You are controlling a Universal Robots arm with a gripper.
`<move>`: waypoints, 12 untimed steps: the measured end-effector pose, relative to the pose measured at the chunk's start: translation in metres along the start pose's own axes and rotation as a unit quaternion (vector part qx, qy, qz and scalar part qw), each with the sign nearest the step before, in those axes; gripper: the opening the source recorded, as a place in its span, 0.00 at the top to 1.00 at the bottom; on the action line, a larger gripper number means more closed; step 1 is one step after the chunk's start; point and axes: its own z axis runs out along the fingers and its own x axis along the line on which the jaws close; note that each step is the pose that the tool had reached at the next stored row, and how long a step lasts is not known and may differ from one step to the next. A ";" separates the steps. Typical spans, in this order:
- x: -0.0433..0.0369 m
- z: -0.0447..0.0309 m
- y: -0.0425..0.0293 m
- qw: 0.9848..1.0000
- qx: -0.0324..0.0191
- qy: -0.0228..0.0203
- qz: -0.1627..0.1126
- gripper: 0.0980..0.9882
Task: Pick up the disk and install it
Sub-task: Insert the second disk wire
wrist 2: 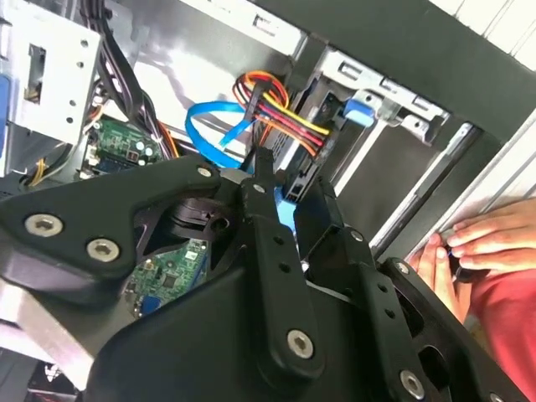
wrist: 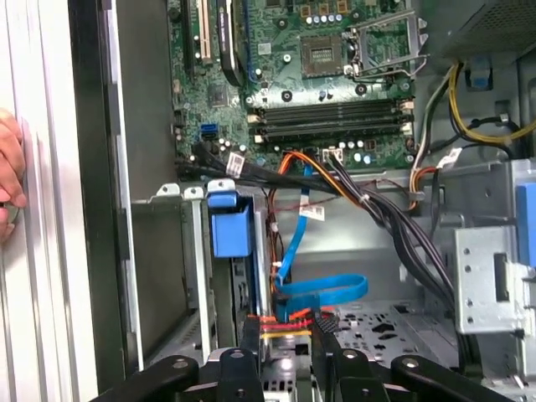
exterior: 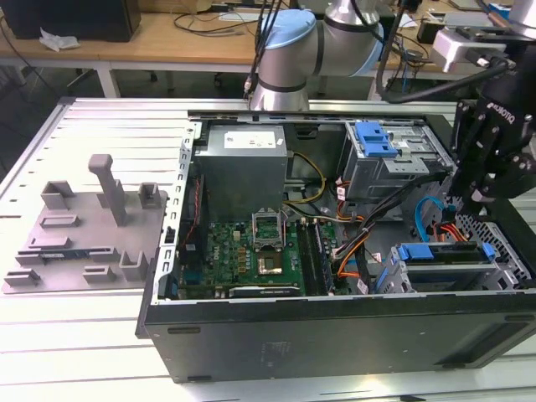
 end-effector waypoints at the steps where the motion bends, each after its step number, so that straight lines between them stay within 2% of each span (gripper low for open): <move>1: -0.0001 0.0014 0.0010 1.000 0.000 0.001 0.000 0.68; 4: -0.0005 0.0038 0.0013 1.000 0.000 0.002 0.000 0.68; 8: -0.0009 0.0086 0.0020 1.000 -0.003 0.004 0.000 0.68; 9: -0.0016 0.0154 0.0036 1.000 -0.007 0.008 -0.001 0.78; 10: -0.0011 0.0156 0.0037 1.000 -0.007 0.007 -0.001 0.78; 11: 0.0027 0.0079 0.0035 1.000 -0.007 0.002 0.000 0.78; 12: 0.0025 0.0118 0.0037 1.000 -0.007 0.002 0.001 0.78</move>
